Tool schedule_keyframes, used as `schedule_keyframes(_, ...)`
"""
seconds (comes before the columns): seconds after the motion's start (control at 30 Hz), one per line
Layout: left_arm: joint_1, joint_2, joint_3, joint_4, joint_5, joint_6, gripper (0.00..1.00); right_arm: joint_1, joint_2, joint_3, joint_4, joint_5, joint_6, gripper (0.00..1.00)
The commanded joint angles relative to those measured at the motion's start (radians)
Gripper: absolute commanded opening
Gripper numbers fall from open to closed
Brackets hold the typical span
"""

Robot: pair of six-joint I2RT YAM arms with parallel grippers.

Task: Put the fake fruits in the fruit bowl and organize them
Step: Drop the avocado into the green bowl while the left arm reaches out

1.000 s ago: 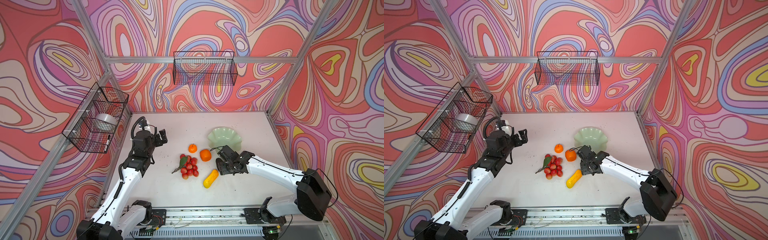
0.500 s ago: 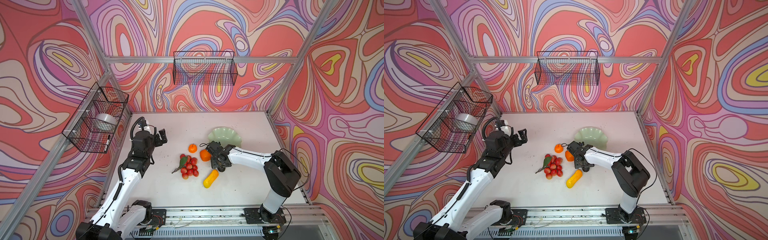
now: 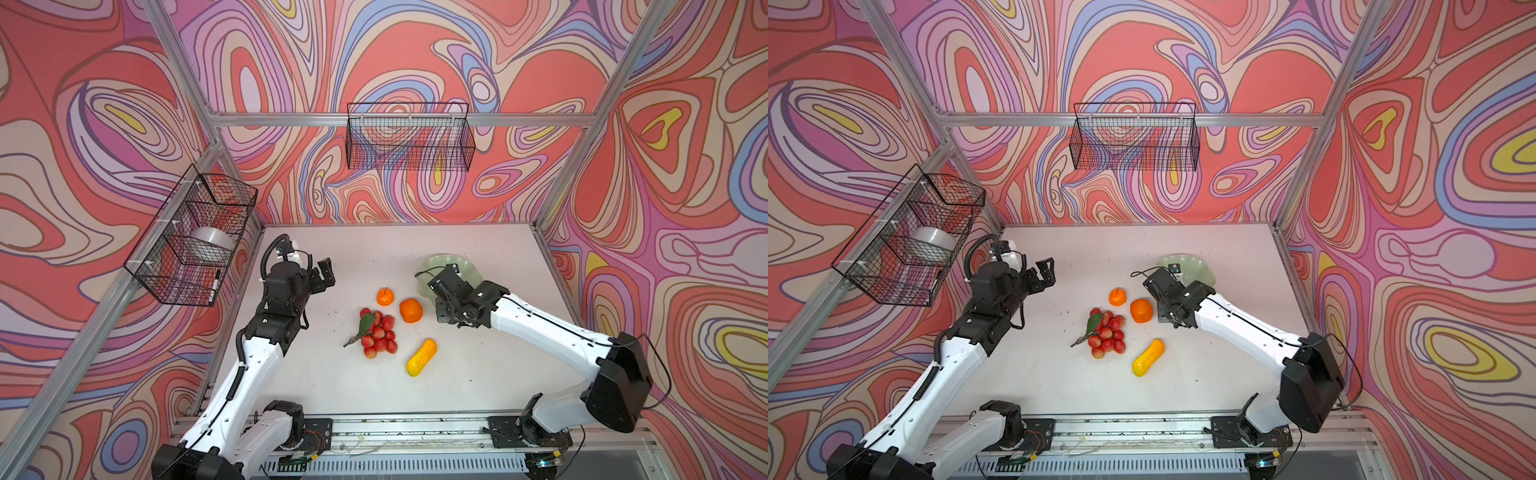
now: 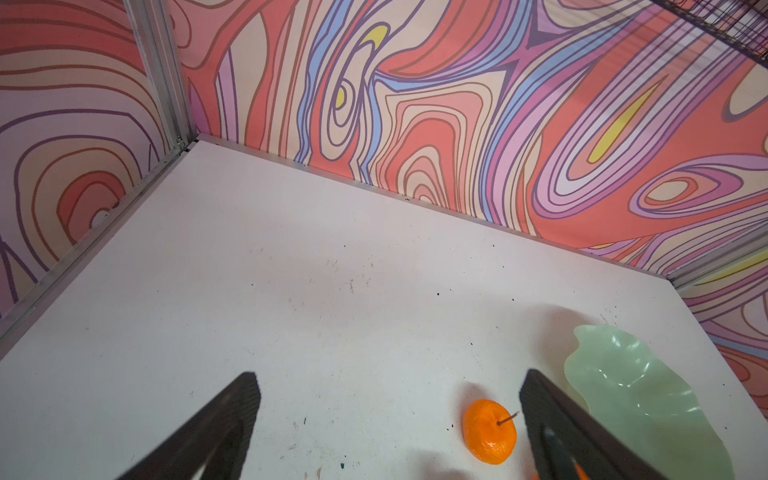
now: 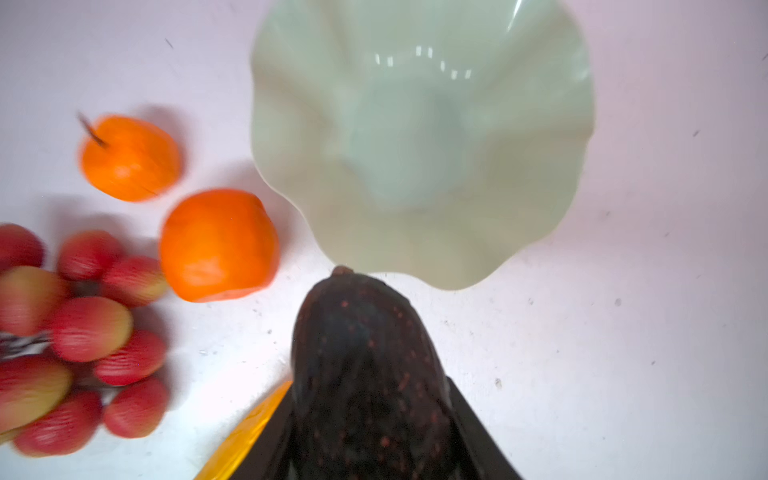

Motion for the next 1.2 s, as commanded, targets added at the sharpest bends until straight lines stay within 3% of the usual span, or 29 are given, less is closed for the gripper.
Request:
schedule_keyframes(0.0, 0.0, 0.001, 0.017, -0.031, 0.025, -0.024, 0.97, -0.032, 0.059, 0.082, -0.02, 0.053, -0.086, 0.32)
schedule_keyframes(0.23, -0.001, -0.015, 0.104, -0.216, 0.164, 0.032, 0.94, -0.198, 0.345, 0.223, 0.211, -0.114, -0.2, 0.32)
schedule_keyframes(0.37, -0.001, -0.048, 0.134, -0.333, 0.228, 0.076, 0.91, -0.235, 0.519, 0.305, 0.243, -0.125, -0.233, 0.34)
schedule_keyframes(0.57, -0.006, -0.071, 0.194, -0.487, 0.292, 0.091, 0.9, -0.273, 0.633, 0.333, 0.277, -0.15, -0.235, 0.37)
schedule_keyframes(0.7, -0.03, -0.107, 0.283, -0.643, 0.216, 0.111, 0.9, -0.279, 0.682, 0.355, 0.277, -0.157, -0.239, 0.45)
schedule_keyframes(0.9, -0.04, -0.121, 0.324, -0.712, 0.275, 0.083, 0.9, -0.283, 0.687, 0.357, 0.265, -0.142, -0.229, 0.63)
schedule_keyframes(1.07, -0.077, -0.083, 0.385, -0.762, 0.283, 0.058, 0.9, -0.285, 0.668, 0.358, 0.268, -0.149, -0.231, 0.7)
schedule_keyframes(1.17, -0.156, -0.058, 0.398, -0.751, 0.242, 0.033, 0.9, -0.291, 0.612, 0.364, 0.258, -0.135, -0.223, 0.71)
